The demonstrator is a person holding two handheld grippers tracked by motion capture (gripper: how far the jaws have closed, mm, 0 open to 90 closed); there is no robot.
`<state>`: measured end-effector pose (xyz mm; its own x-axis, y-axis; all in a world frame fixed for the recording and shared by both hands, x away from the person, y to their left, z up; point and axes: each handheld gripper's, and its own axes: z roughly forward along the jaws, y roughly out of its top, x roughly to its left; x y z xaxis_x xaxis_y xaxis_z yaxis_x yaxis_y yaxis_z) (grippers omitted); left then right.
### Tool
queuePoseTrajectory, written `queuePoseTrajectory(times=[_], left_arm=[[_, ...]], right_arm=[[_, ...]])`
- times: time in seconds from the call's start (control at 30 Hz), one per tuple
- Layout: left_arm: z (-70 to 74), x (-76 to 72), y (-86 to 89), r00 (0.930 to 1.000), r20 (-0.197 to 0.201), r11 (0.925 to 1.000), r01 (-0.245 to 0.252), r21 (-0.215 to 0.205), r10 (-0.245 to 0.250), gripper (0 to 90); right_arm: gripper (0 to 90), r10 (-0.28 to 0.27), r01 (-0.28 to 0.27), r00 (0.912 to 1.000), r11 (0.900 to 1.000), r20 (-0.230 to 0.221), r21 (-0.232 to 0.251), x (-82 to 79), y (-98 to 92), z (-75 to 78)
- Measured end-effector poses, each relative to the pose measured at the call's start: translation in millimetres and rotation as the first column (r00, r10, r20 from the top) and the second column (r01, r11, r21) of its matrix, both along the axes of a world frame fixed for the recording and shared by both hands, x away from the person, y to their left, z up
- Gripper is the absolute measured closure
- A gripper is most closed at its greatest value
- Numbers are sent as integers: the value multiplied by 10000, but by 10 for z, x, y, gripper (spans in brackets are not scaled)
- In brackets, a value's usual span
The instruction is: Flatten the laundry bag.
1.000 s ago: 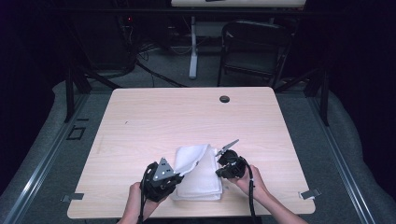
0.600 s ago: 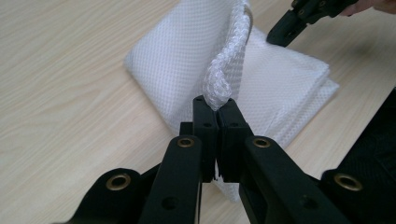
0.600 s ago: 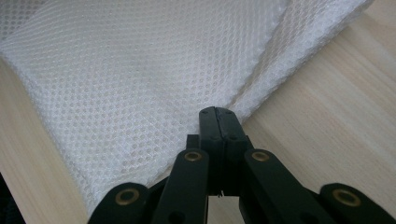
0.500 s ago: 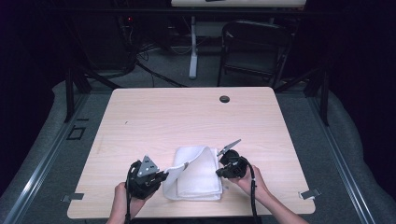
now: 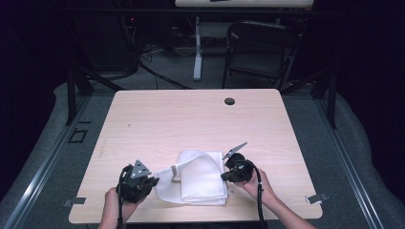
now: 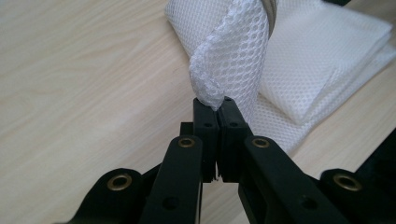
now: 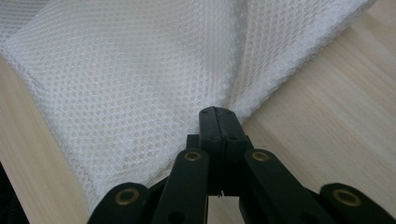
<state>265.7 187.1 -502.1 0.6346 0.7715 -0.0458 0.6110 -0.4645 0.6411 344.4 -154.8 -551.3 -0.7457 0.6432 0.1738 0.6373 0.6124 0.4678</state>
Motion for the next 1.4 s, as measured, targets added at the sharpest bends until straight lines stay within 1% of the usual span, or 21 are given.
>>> queuePoseTrajectory(times=[0.07,0.13,0.23,0.33,0.47,0.5,0.57,0.63,0.67,0.7,0.77,0.83,0.87,1.07,1.1,1.13,1.27,1.3,1.33,1.37,1.4], left_arm=[[-14,28,57,9997,-130,9998,-196,-90,195,889],[-25,35,78,9993,-87,9993,-354,-145,353,889],[-50,54,125,9984,-181,9985,-536,-92,534,888],[-75,67,173,9974,-252,9976,-673,142,677,888],[-108,88,240,9929,-584,9946,-1039,21,1039,888],[-107,92,258,9930,-719,9956,-937,85,941,888],[-120,89,259,9929,-611,9948,-1016,83,1020,887],[-114,81,274,9929,-736,9956,-936,44,937,887],[-124,77,276,9934,-620,9953,-966,89,970,887],[-131,81,291,9920,-871,9958,-913,58,914,886],[-139,76,289,9913,-833,9948,-1016,60,1017,886],[-148,72,297,9905,-973,9952,-956,199,971,886],[-171,76,306,9880,-1155,9947,-1001,237,1022,886],[-199,93,316,9891,-1122,9953,-940,221,959,884],[-210,97,314,9885,-1168,9953,-944,228,964,883],[-226,106,317,9870,-1234,9945,-995,321,1028,883],[-250,122,333,9834,-1466,9942,-1046,233,1069,884],[-261,124,322,9830,-1530,9947,-973,327,1012,884],[-266,121,314,9831,-1522,9947,-976,339,1016,884],[-266,121,314,9831,-1522,9947,-976,339,1016,884],[-271,123,311,9829,-1566,9949,-917,426,973,883]], right_arm=[[900,-3,3,10000,10000,36,21,-2,6,-2],[900,-9,9,10000,10000,35,21,-2,6,-2],[900,4,-4,10000,10000,-43,19,3,-8,2],[900,18,-18,10000,10000,-29,27,3,-10,-1],[900,30,-29,10000,10000,78,-14,-7,7,-3],[900,74,-74,9999,9999,89,-81,-7,8,1],[900,110,-108,9998,9998,161,-159,-12,15,2],[900,141,-137,9997,9997,185,-185,-13,18,3],[900,146,-143,9997,9998,184,-163,-15,22,3],[900,201,-196,9996,9995,212,-230,-15,24,4],[900,179,-171,9995,9994,246,-310,-18,28,7],[900,155,-145,9994,9993,305,-343,-29,40,4],[900,155,-144,9994,9993,317,-344,-32,44,4],[900,197,-182,9993,9987,325,-479,-29,34,6],[900,173,-151,9993,9980,343,-615,-28,32,4],[900,218,-178,9991,9941,369,-1071,-25,32,-10],[900,38,2,9993,9941,367,-1083,-10,-26,-42],[900,-22,67,9991,9944,424,-1059,0,-57,-21],[900,-69,123,9981,9959,604,-895,-8,-51,-7],[900,-69,123,9981,9959,604,-895,-8,-51,-7],[900,-86,143,9958,9979,907,-631,-30,-32,51]])
